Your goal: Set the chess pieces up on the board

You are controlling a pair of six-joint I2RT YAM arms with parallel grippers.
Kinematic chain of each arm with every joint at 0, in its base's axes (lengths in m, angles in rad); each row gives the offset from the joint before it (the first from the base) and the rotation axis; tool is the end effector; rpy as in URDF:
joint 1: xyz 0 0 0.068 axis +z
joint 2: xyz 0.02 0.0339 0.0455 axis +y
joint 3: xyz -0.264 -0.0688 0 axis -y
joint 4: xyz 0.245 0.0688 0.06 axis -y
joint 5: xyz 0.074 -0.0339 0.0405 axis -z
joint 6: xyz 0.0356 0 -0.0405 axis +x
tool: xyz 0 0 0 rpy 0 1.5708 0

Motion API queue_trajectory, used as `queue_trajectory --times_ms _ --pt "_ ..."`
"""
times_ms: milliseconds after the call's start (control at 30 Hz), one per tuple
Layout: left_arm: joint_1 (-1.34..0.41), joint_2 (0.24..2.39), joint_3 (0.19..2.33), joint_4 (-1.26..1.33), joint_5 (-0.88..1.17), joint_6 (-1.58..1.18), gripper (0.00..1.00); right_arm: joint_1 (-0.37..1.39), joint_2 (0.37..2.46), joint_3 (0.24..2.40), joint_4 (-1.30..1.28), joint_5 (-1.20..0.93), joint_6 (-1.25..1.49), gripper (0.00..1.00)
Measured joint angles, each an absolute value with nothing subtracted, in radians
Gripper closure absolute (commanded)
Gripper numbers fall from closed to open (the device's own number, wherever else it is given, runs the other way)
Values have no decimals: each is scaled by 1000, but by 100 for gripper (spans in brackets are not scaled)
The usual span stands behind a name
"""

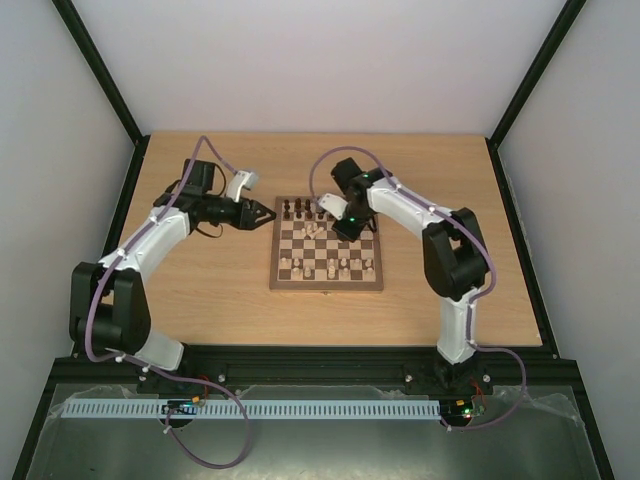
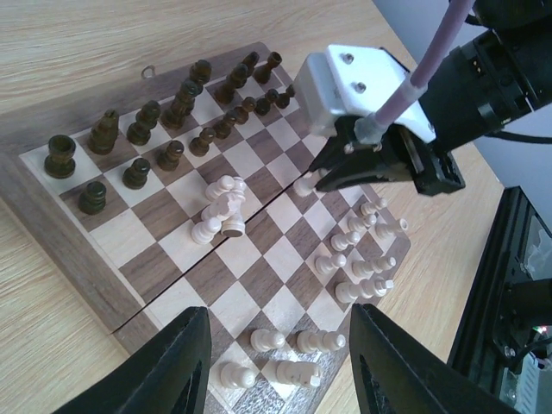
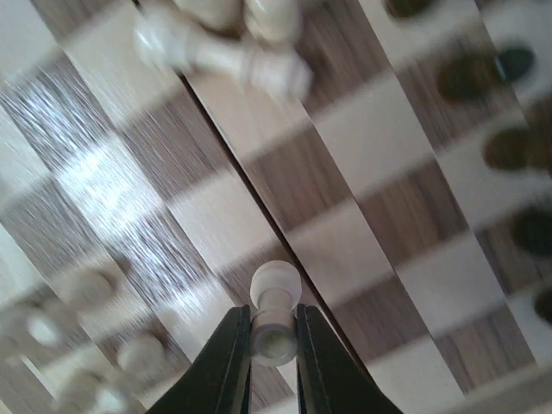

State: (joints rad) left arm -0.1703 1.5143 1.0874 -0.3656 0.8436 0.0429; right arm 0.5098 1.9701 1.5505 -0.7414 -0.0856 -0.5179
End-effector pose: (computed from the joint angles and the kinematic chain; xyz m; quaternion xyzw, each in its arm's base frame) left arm 0.3124 -0.0807 0.2607 0.2443 0.8228 -0.4001 0.3213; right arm 0.3603 0.2049 0.2113 -0.4884 0.8476 0.0411 0.2034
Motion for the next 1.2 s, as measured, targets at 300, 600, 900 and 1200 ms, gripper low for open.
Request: queue_trajectory --times_ms 300,600,900,1200 --pt "-118 1472 1069 -361 827 28 52 659 2096 1745 -764 -124 -488 92" --pt "-82 1451 1063 -362 799 25 52 717 2176 1846 -789 -134 -481 91" --pt "-82 1451 1063 -362 788 26 52 729 2201 1875 -796 -134 -462 78" --pt "-82 1451 1063 -385 765 50 53 727 2197 1888 -799 -152 -440 68"
